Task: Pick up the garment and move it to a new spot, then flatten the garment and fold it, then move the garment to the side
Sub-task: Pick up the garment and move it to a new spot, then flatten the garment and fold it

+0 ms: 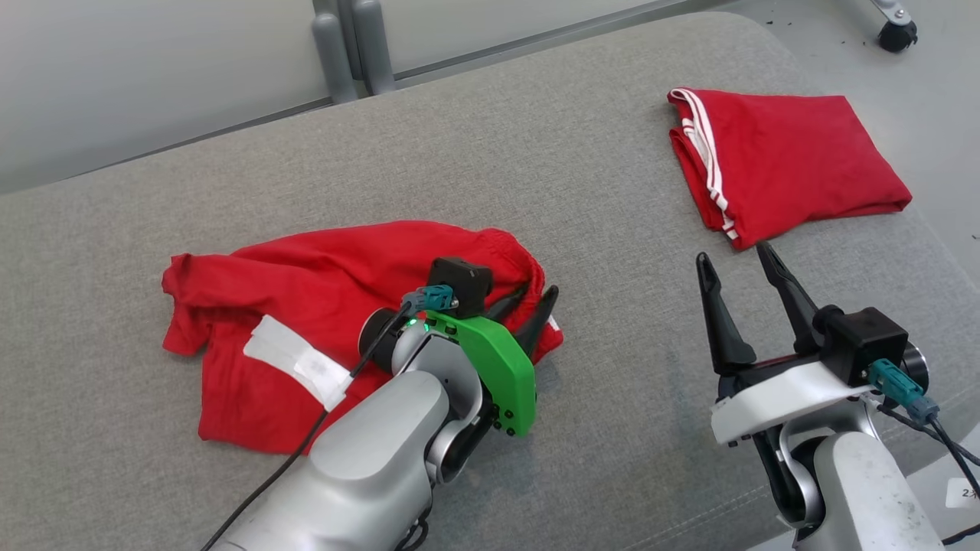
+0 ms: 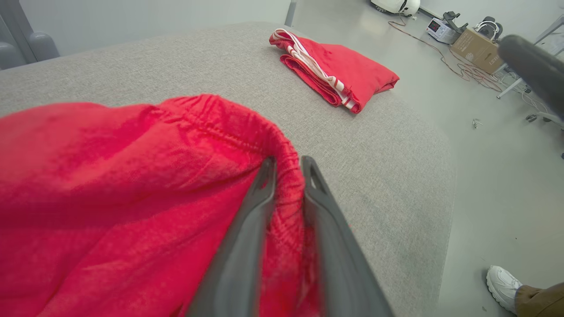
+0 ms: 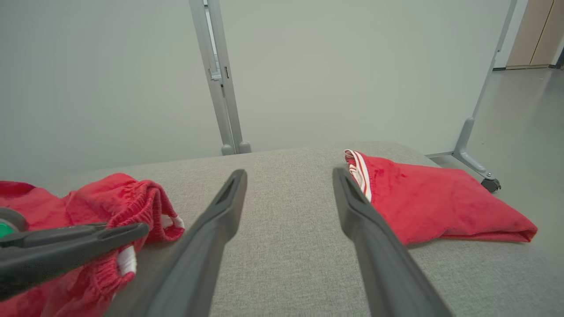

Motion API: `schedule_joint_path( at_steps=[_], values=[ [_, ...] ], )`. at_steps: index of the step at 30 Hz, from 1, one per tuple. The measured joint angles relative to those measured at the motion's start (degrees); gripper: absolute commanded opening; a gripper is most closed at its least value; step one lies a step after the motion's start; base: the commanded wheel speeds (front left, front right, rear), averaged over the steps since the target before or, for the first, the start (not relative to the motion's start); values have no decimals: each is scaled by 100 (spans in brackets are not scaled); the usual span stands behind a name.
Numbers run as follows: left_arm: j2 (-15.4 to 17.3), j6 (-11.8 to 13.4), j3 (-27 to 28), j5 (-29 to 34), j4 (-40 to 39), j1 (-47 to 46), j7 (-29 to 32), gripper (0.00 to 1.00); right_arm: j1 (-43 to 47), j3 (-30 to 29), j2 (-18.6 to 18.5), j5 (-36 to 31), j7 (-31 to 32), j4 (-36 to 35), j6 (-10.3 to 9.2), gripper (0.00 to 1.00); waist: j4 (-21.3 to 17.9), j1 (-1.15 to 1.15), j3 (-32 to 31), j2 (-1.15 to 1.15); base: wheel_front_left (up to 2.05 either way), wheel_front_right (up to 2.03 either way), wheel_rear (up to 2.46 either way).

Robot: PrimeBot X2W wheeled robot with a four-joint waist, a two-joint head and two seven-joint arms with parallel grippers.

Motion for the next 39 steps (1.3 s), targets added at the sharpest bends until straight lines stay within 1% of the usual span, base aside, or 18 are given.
schedule_joint_path(
  at_steps=[3, 7, 10, 13, 16, 18, 19, 22, 25, 29, 32, 34, 39],
  values=[
    [-2, 46, -180, -216, 87, -91, -197, 100, -1, -42, -1, -1, 0, 15, 0, 100, -28, 0, 36, 0, 0, 0, 0],
    [-3, 62, -390, -346, 146, -201, -457, 100, 3, -96, 0, -5, 1, 32, 0, 100, 83, 0, 33, 0, 0, 0, 0],
    [-1, 65, -489, -450, 149, -215, -657, 100, 18, -127, 0, -16, 2, 51, 1, 100, 226, 0, -17, 0, 0, 0, 0],
    [-4, 77, -449, -560, 183, -205, -902, 100, 99, -111, 0, -67, 29, 55, 0, 100, 418, 0, -107, 0, 0, 0, 0],
    [19, 114, -379, -523, 341, -85, -1039, 100, 236, -97, 2, -137, 94, 53, 1, 100, 636, 0, -209, 0, 0, 0, 0],
    [86, 130, -280, -500, 377, 94, -1092, 100, 353, -110, 2, -158, 122, 56, 1, 100, 788, 0, -279, 0, 0, 0, 0],
    [215, 137, -158, -457, 336, 291, -1104, 100, 459, -136, 2, -164, 148, 54, 0, 100, 938, 0, -350, 0, 0, 0, 0],
    [445, 190, 85, -327, 188, 594, -1123, 100, 593, -196, 1, -179, 175, 44, 1, 100, 1149, 0, -456, 0, 0, 0, 0],
    [711, 301, 441, -175, -68, 956, -1133, 100, 706, -218, 0, -194, 212, 26, 1, 100, 1338, 0, -559, 0, 0, 0, 0],
    [1022, 433, 804, 78, -221, 1430, -1139, 100, 736, -214, 2, -194, 263, -4, 1, 100, 1526, 0, -678, 0, 0, 0, 0],
    [1120, 452, 999, 100, -203, 1681, -1139, 100, 740, -201, 2, -194, 289, -36, 1, 100, 1603, 0, -752, 0, 0, 0, 0],
    [1154, 449, 1117, 100, -49, 1774, -1139, 100, 740, -166, 2, -197, 321, -73, 0, 100, 1623, 0, -758, 0, 0, 0, 0],
    [1137, 371, 1328, 92, 288, 1744, -1139, 100, 703, -133, 2, -250, 389, -136, 1, 100, 1563, 0, -630, 0, 0, 0, 0]
  ],
)
